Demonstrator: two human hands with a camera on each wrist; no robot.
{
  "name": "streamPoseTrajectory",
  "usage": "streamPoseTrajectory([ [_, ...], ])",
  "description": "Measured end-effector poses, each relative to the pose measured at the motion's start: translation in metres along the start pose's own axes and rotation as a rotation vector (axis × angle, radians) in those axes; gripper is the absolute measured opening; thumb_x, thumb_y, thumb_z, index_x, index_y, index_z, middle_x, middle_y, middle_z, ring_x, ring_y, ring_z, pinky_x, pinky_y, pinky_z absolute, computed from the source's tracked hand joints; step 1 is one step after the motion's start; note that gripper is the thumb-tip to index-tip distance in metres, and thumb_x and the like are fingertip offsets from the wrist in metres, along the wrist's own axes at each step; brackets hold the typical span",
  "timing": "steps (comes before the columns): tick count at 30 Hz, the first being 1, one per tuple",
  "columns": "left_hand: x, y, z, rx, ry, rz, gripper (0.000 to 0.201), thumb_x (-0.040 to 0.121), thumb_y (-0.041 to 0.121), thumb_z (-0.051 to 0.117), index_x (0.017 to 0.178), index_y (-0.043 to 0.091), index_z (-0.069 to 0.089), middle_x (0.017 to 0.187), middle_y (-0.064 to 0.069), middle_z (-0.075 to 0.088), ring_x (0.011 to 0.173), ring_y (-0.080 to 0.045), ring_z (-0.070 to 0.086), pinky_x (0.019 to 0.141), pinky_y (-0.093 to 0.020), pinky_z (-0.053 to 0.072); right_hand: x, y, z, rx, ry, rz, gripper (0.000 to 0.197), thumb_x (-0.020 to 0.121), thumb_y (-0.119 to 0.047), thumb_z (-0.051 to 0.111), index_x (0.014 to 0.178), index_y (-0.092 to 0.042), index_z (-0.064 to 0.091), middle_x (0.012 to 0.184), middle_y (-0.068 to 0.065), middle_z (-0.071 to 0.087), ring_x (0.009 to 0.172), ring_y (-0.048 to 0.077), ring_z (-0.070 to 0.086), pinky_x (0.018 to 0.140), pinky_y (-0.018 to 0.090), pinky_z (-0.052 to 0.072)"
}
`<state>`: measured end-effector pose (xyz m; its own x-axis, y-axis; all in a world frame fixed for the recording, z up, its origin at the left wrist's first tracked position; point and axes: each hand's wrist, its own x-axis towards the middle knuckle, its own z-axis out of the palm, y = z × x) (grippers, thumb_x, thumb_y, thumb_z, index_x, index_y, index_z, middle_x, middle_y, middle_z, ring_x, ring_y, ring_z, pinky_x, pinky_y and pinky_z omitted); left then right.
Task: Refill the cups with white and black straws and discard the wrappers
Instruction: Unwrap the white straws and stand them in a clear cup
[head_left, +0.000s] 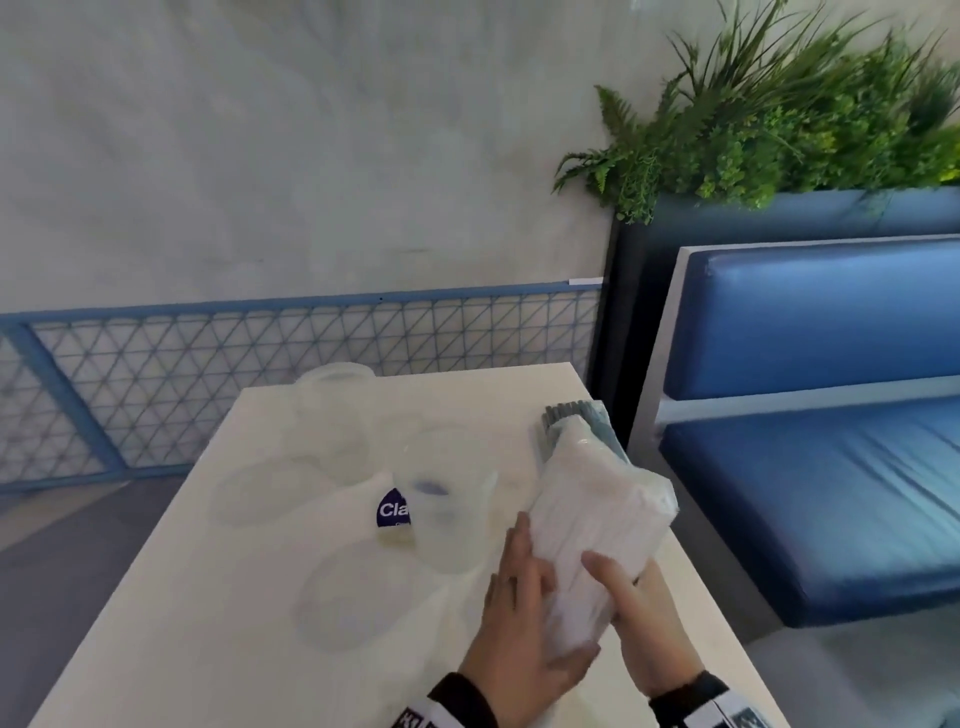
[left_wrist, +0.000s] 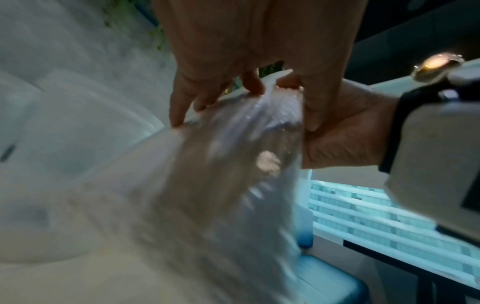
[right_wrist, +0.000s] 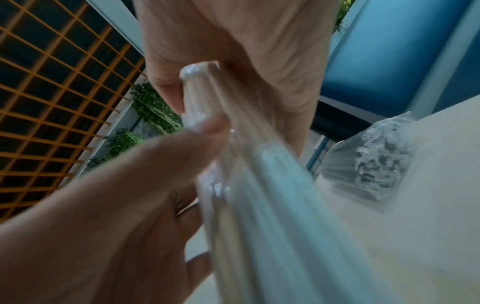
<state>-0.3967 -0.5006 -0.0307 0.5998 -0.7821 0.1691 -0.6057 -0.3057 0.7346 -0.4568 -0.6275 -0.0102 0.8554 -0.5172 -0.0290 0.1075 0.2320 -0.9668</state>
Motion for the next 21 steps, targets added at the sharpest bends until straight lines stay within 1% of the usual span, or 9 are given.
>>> streamPoseTrajectory([
  [2,-0.006,-0.007,-0.018,-0.154,0.077,-0.019,0.086,0.066,0.073,0.056,0.124,0.026,0.014,0.152,0.017,-0.004,0.140,0.006,0.010,0.111,-0.013,0.023,0.004,0.001,0.009,-0.042,-0.038,-0.016,0.064,0.051,-0.038,0.074,0.108,-0.011,0.063,0.101,0.007,0.073,0.093,0.021,0.070,0.081,0.039,0.052],
  [4,-0.015,-0.020,-0.041,-0.332,0.150,-0.085,0.089,0.069,0.061,0.065,0.131,0.028,0.010,0.149,0.023,0.003,0.132,0.022,0.013,0.107,-0.005,0.023,0.008,0.008,0.029,-0.056,-0.092,-0.017,0.081,0.045,-0.052,0.082,0.111,-0.010,0.061,0.104,0.009,0.072,0.097,0.024,0.069,0.084,0.044,0.053],
  [7,-0.017,-0.027,-0.066,-0.490,0.182,-0.180,0.082,0.073,0.034,0.075,0.128,0.034,0.013,0.135,0.021,0.036,0.115,0.022,0.040,0.092,-0.005,0.039,0.007,0.010,0.035,-0.048,-0.137,-0.010,0.089,0.044,-0.065,0.080,0.111,-0.009,0.062,0.106,0.012,0.071,0.099,0.029,0.067,0.087,0.049,0.053],
  [9,-0.024,-0.041,-0.089,-0.553,0.180,-0.248,0.074,0.070,0.026,0.079,0.125,0.031,0.030,0.124,0.018,0.051,0.106,0.017,0.052,0.083,-0.006,0.044,0.006,0.015,0.053,-0.068,-0.198,0.006,0.089,0.046,-0.069,0.077,0.110,-0.009,0.062,0.106,0.010,0.072,0.099,0.027,0.068,0.083,0.041,0.055],
  [11,-0.032,-0.057,-0.109,-0.580,0.138,-0.271,0.071,0.060,0.029,0.084,0.119,0.026,0.045,0.115,0.011,0.063,0.101,0.006,0.061,0.081,-0.012,0.048,0.003,0.020,0.074,-0.082,-0.250,0.031,0.089,0.046,-0.072,0.074,0.109,-0.010,0.063,0.105,0.007,0.072,0.098,0.023,0.069,0.077,0.031,0.056],
  [14,-0.045,-0.080,-0.132,-0.602,0.155,-0.310,0.077,0.045,0.033,0.086,0.114,0.019,0.055,0.106,0.005,0.071,0.101,-0.006,0.066,0.080,-0.020,0.052,0.003,0.030,0.104,-0.114,-0.308,0.042,0.083,0.053,-0.073,0.069,0.112,-0.015,0.062,0.109,0.002,0.072,0.101,0.019,0.067,0.080,0.031,0.055],
  [17,-0.054,-0.097,-0.149,-0.561,0.272,-0.342,0.078,0.040,0.032,0.090,0.111,0.018,0.059,0.104,0.005,0.072,0.099,-0.008,0.067,0.084,-0.026,0.054,0.010,0.035,0.129,-0.202,-0.263,-0.053,0.063,0.069,-0.063,0.062,0.118,-0.025,0.057,0.114,-0.006,0.068,0.108,0.014,0.063,0.086,0.031,0.053],
  [19,-0.057,-0.105,-0.160,-0.509,0.351,-0.347,0.071,0.042,0.025,0.093,0.105,0.023,0.060,0.097,0.010,0.073,0.094,-0.001,0.067,0.078,-0.018,0.053,0.015,0.036,0.144,-0.232,-0.216,-0.117,0.052,0.078,-0.050,0.063,0.123,-0.026,0.052,0.117,-0.008,0.065,0.109,0.010,0.061,0.088,0.029,0.052],
  [21,-0.059,-0.111,-0.171,-0.474,0.405,-0.337,0.063,0.047,0.012,0.092,0.099,0.025,0.060,0.089,0.015,0.073,0.088,0.004,0.066,0.069,-0.010,0.050,0.019,0.037,0.158,-0.280,-0.134,-0.189,0.047,0.081,-0.035,0.067,0.125,-0.030,0.048,0.121,-0.015,0.060,0.107,0.000,0.059,0.086,0.023,0.052],
])
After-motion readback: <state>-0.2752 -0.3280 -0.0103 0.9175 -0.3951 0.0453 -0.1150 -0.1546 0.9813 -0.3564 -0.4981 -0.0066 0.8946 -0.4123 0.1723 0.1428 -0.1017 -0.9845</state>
